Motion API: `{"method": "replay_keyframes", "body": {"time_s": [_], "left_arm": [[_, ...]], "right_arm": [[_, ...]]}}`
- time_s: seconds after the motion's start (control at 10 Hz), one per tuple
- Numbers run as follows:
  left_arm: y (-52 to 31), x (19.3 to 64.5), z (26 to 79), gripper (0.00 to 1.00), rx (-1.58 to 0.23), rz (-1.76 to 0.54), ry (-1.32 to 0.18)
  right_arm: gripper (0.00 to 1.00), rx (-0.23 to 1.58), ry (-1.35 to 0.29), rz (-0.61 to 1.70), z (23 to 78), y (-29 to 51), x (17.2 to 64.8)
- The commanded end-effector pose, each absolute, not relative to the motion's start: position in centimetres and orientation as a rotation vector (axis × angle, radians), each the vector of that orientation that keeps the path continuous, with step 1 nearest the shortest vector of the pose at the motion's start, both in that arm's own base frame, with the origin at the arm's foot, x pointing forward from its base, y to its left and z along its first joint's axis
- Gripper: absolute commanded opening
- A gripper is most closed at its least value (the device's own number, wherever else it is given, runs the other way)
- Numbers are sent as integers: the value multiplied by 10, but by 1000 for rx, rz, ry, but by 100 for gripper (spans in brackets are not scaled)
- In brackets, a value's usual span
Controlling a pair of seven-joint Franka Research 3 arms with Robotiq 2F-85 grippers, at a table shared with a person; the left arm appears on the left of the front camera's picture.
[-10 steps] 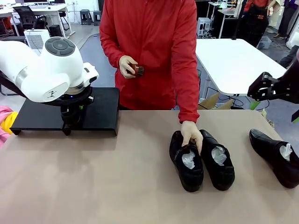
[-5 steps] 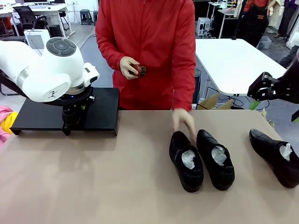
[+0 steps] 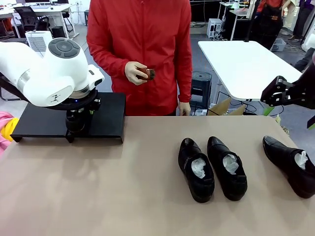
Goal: Organize the shoes by placing them on the stand.
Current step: Place the Shoe from the middle of the table onto the Shoes Stand.
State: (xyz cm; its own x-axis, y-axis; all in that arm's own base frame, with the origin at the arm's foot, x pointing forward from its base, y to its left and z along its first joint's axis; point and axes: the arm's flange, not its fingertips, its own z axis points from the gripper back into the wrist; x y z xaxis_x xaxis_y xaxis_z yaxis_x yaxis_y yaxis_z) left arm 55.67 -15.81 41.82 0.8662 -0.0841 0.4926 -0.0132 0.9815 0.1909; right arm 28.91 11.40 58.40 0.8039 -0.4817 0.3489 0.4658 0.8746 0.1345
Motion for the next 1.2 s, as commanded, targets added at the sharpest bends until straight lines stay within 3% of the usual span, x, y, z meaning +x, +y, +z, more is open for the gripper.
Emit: {"method": "replay_keyframes", "body": {"time_s": [0.0, 0.3, 0.8, 1.1], "left_arm": [[-156, 557, 417, 57, 195, -50, -521], [-156, 557, 417, 57, 195, -50, -521], [-156, 557, 417, 57, 195, -50, -521], [-156, 557, 417, 57, 195, -50, -521]], "right_arm": [[100, 41, -387, -489, 586, 114, 289], [100, 59, -323, -433, 586, 101, 288], [100, 157, -230, -344, 598, 9, 247], [100, 159, -252, -373, 601, 15, 254]]}}
